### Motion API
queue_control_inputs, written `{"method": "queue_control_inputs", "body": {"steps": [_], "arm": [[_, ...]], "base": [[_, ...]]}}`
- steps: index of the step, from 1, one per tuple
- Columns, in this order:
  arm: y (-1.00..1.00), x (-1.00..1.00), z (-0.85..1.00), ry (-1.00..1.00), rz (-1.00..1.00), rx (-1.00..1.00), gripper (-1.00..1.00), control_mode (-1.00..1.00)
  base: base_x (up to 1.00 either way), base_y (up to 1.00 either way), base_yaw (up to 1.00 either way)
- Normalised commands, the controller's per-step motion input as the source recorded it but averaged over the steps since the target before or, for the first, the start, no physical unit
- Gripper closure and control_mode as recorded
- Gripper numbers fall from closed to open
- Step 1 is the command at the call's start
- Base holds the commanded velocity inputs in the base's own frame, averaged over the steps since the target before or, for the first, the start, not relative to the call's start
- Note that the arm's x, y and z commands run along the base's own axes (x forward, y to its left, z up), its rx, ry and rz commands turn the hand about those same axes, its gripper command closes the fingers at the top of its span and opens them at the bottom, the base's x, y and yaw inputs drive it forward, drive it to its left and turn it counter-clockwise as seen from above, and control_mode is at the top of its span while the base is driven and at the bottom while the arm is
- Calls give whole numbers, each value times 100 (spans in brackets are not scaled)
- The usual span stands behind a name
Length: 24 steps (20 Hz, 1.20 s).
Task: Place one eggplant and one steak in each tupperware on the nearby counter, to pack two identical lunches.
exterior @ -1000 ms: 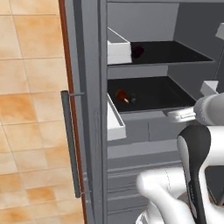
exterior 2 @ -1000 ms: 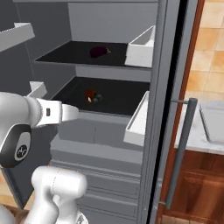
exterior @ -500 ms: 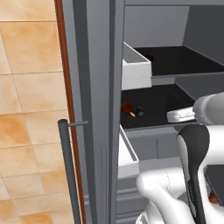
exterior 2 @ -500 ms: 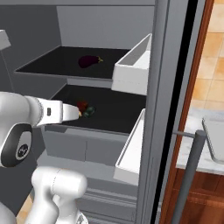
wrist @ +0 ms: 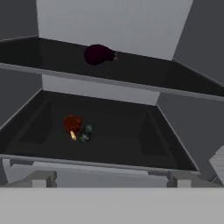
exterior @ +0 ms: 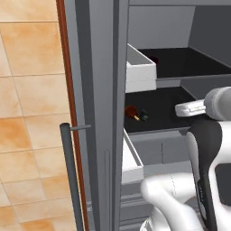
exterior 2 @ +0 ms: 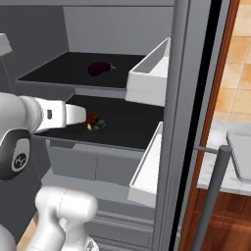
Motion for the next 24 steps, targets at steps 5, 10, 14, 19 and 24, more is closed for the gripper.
{"method": "queue_control_inputs", "body": {"steps": [5, 10, 14, 19, 24], "arm": [[0, 0, 45, 0, 0, 4, -100, -100], [22, 25, 1, 0, 1, 17, -100, -100], [26, 56, 2, -15, 2, 21, -100, -100], [6, 48, 17, -14, -2, 10, -100, -100], [5, 40, 8, 0, -18, 3, -100, -100]], "base": [[0, 0, 0], [0, 0, 0], [0, 0, 0], [0, 0, 0], [0, 0, 0]]}}
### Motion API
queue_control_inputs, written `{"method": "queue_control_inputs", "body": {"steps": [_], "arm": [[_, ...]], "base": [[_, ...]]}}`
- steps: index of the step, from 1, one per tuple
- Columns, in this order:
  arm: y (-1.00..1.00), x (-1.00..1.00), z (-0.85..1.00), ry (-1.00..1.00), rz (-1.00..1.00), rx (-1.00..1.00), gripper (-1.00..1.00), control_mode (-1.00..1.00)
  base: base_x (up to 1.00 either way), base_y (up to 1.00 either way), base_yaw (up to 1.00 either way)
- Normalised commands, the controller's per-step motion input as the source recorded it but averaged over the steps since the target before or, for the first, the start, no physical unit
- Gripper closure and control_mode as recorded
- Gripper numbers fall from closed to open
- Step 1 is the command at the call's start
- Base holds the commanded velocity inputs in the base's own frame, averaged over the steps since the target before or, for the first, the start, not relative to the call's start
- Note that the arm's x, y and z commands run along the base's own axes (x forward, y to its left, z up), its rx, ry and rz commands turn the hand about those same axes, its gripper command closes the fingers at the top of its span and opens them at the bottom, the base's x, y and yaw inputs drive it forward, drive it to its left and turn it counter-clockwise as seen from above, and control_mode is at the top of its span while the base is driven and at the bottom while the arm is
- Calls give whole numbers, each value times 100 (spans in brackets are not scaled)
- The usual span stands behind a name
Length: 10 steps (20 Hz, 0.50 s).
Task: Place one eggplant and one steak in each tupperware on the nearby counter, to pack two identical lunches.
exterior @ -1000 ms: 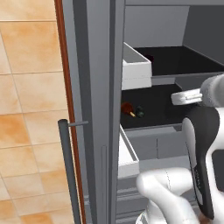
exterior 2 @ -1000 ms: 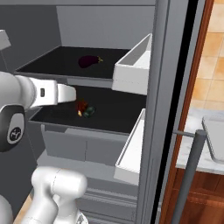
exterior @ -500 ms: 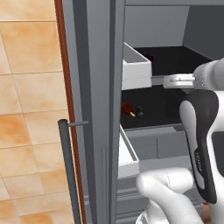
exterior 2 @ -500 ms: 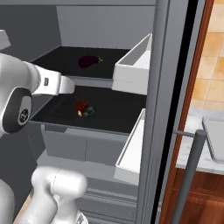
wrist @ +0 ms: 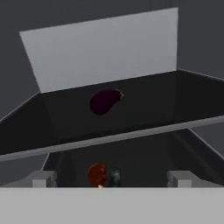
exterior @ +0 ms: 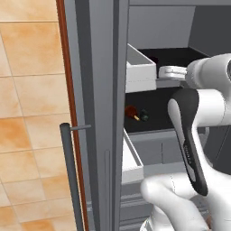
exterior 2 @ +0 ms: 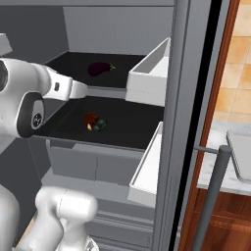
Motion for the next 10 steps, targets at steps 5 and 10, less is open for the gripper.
{"method": "queue_control_inputs", "body": {"steps": [5, 10], "arm": [[3, 31, 39, 14, -13, 0, -100, -100], [1, 36, 14, 20, -1, 4, -100, -100]], "base": [[0, 0, 0], [0, 0, 0]]}}
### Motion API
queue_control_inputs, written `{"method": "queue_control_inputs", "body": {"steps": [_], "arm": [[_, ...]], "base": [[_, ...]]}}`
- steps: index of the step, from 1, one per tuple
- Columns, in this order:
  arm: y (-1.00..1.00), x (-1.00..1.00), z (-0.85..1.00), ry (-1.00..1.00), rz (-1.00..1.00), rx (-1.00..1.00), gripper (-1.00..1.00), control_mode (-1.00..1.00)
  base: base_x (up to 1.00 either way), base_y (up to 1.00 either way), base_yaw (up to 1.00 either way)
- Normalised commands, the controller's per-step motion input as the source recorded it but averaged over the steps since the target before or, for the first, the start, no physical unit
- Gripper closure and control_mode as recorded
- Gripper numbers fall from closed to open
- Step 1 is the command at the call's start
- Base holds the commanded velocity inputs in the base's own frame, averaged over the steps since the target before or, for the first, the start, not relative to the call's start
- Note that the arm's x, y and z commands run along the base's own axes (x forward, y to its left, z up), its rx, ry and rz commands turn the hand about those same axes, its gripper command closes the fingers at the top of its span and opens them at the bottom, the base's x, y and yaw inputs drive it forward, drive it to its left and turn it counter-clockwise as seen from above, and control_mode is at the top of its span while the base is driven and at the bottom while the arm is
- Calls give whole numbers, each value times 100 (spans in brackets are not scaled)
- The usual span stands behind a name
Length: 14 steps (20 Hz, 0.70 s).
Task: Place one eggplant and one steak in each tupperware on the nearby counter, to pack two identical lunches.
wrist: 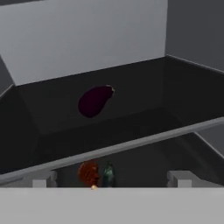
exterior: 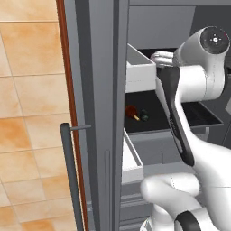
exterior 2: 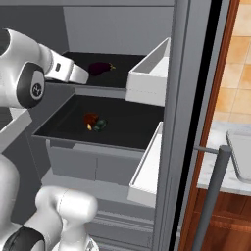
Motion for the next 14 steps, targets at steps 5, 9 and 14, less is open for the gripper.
{"method": "queue_control_inputs", "body": {"steps": [5, 9, 14], "arm": [[15, 33, -13, 10, 0, 0, -100, -100], [15, 41, -4, 3, 0, 0, -100, -100], [2, 43, -6, 0, 0, 0, -100, -100]], "base": [[0, 0, 0], [0, 0, 0], [0, 0, 0]]}}
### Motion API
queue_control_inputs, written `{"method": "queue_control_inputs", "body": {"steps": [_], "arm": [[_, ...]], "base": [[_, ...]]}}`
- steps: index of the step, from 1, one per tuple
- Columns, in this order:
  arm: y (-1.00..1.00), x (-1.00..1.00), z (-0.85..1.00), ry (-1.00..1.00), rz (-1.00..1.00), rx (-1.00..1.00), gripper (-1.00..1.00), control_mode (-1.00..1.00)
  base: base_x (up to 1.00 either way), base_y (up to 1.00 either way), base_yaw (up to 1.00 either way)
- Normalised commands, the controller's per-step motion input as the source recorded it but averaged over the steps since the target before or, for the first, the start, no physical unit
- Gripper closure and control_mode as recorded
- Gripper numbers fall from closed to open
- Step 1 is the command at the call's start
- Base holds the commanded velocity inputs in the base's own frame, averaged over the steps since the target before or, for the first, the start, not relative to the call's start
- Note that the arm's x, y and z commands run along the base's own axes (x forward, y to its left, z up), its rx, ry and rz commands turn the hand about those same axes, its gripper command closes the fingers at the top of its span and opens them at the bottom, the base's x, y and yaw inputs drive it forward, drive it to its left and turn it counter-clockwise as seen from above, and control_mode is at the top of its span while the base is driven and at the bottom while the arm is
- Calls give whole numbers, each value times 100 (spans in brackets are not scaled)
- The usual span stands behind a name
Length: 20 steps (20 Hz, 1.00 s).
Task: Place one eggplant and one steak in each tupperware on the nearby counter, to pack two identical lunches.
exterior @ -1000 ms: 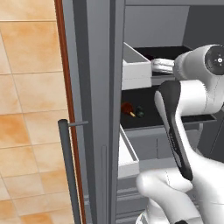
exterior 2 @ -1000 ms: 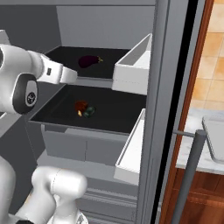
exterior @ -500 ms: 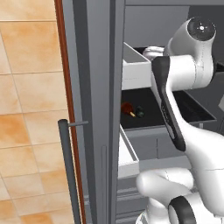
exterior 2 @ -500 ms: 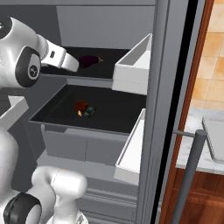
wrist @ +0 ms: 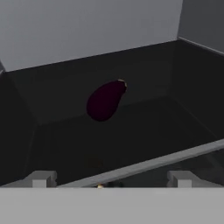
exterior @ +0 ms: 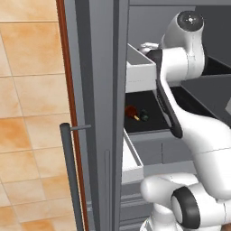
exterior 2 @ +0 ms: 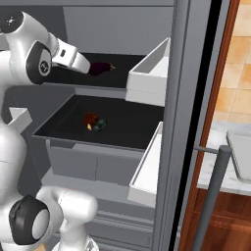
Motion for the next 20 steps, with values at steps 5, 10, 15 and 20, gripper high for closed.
{"method": "queue_control_inputs", "body": {"steps": [5, 10, 15, 20], "arm": [[0, 49, -25, 0, 0, 0, -100, -100], [0, 53, -7, 0, 0, 0, -100, -100], [-5, 62, -11, 3, 0, 0, -100, -100], [-3, 59, -16, 5, 0, 0, -100, -100]], "base": [[0, 0, 0], [0, 0, 0], [0, 0, 0], [0, 0, 0]]}}
